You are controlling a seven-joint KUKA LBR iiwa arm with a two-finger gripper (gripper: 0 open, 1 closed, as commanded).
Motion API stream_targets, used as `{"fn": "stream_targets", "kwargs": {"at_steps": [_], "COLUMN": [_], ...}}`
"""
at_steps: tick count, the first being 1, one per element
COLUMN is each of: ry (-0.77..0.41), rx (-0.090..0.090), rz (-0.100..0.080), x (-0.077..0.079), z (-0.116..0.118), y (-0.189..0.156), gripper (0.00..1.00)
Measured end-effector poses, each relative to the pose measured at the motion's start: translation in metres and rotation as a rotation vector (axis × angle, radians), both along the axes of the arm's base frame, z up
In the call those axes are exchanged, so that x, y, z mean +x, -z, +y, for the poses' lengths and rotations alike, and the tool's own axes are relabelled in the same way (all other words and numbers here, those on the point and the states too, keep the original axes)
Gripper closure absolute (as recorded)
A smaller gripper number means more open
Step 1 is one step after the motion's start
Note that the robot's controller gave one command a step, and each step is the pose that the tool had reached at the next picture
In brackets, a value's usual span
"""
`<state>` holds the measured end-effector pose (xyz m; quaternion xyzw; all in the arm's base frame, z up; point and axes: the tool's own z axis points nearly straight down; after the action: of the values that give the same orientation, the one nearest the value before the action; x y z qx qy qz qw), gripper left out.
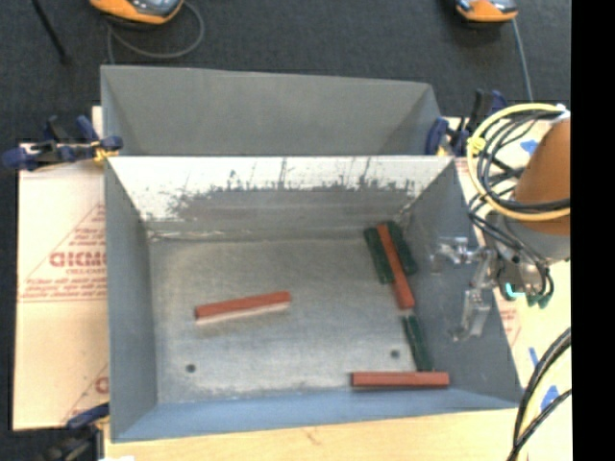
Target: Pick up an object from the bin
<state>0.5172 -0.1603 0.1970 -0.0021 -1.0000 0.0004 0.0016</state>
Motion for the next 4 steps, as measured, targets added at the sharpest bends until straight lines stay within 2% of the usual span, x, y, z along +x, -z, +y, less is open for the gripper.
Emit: {"fn": "stream_targets", "kwargs": {"at_steps": [1,2,3,4], "ry": [-0.372,-0.393,-0.295,-0.39], "rx": [0.0,0.007,0.003,0.005], "rz": [-0.004,-0.003,-0.016,-0.002], "x": [-0.04,-0.005,0.083,0.092], "z": [-0.004,0.071,0.132,0.206], "y": [-0.017,0.061,0.044,0.131], "gripper": [0.0,0.0,0.0,0.0]}}
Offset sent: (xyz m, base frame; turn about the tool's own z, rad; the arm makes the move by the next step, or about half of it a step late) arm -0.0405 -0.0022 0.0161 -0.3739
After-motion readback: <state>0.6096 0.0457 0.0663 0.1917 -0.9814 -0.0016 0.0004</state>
